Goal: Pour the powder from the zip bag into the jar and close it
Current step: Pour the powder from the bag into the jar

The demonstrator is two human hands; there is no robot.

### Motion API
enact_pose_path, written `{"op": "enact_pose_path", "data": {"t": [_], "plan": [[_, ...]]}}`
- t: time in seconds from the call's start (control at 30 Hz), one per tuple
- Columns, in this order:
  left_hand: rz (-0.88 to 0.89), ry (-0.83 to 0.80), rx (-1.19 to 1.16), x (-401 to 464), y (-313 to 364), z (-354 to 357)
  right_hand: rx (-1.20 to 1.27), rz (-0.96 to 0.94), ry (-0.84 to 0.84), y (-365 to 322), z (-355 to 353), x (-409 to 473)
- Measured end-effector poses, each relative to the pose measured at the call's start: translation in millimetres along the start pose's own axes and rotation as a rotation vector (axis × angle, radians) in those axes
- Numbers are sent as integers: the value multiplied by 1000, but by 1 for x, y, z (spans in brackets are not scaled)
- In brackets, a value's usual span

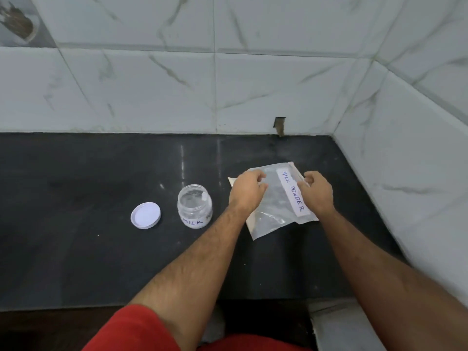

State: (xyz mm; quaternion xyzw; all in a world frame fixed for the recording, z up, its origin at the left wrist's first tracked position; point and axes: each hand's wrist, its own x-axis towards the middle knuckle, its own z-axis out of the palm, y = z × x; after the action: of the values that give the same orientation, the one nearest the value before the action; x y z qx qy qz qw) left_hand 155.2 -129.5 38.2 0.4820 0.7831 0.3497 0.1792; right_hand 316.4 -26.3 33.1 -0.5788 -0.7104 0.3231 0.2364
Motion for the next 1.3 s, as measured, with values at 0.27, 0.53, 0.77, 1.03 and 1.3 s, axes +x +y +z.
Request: {"op": "enact_pose_path", "data": {"t": [0.27,0.53,0.77,1.03,1.3], "plan": [[-152,-119,-5,10,7,55,-173,109,-169,44,-9,45],[-230,-128,-6,20,19,76,-155,107,-215,54,-11,63],[-290,-37,-178,34,47,75,166,107,-283,36,-32,70],[-357,157,-412,50,94,56,204,-182,-318,-3,-59,52],[-372,201,-306,49,108,22,240,-258,-315,-22,-61,39]]}}
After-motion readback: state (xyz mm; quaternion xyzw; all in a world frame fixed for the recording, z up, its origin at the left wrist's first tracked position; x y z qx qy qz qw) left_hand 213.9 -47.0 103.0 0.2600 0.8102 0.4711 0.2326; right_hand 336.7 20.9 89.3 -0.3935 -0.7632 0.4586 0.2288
